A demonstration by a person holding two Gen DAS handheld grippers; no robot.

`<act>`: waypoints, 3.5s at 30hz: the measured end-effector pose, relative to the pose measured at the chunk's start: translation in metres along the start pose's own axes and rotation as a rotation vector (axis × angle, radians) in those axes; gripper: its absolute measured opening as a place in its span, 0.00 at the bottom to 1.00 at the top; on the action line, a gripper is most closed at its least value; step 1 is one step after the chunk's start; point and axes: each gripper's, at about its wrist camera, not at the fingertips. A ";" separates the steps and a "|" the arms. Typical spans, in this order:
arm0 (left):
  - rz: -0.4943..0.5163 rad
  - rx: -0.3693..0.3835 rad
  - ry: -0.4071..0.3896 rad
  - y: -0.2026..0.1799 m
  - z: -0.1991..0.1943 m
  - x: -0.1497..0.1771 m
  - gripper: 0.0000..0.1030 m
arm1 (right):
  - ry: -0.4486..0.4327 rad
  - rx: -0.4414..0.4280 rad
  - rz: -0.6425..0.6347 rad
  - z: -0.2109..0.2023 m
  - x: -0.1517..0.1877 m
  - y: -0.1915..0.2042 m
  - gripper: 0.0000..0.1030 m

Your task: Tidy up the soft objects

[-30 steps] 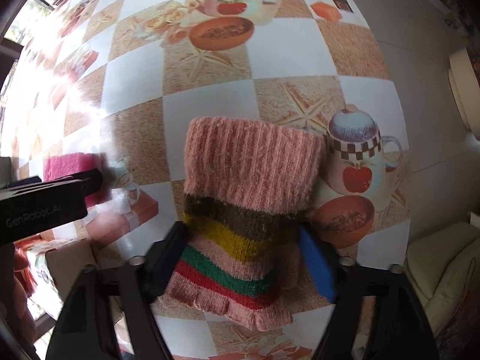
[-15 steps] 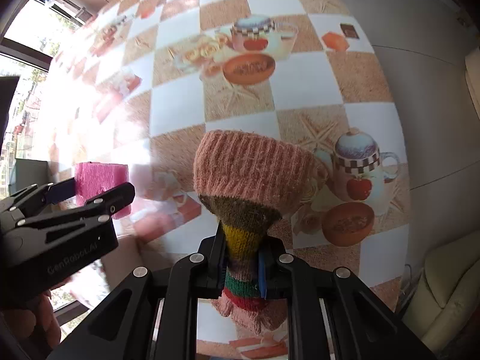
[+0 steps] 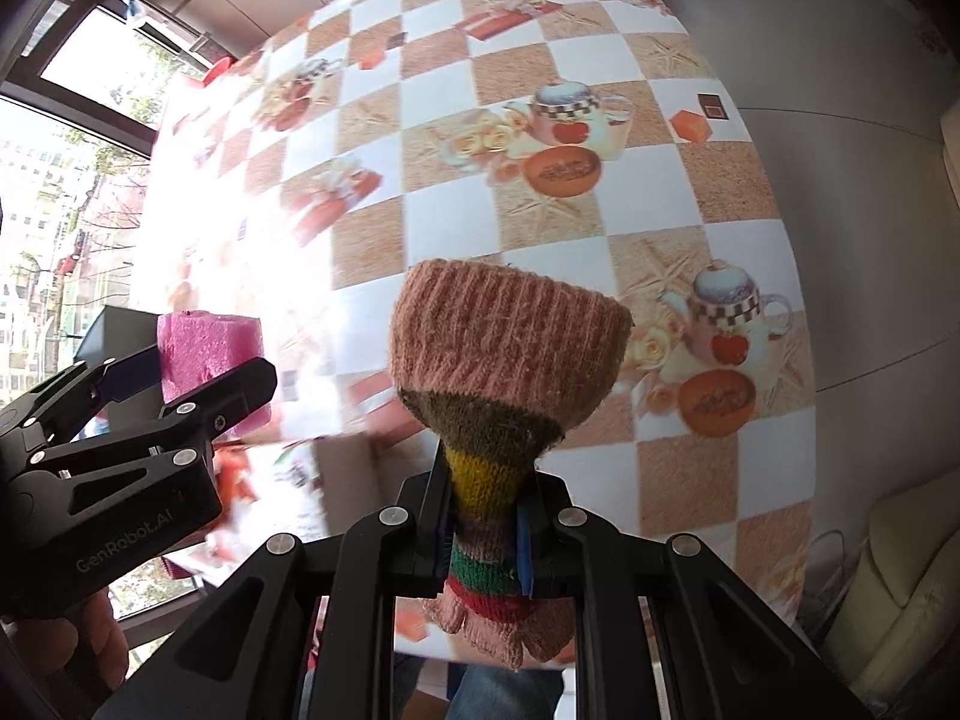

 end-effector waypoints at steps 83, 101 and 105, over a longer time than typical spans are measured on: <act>-0.707 -0.048 0.006 0.354 0.045 0.200 0.78 | 0.092 0.020 -0.740 0.010 0.017 0.434 0.99; -0.700 -0.049 0.024 0.355 0.016 0.208 0.78 | 0.120 0.047 -0.770 0.019 0.024 0.443 0.99; -0.703 -0.045 0.028 0.356 0.016 0.209 0.78 | 0.123 0.049 -0.768 0.020 0.025 0.443 0.99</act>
Point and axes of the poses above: each gripper's, at about its wrist camera, not at the fingertips, and z roughly the way its jaws point, y to its left, x to its underside, and after that the axes turned 6 degrees about -z, right-handed
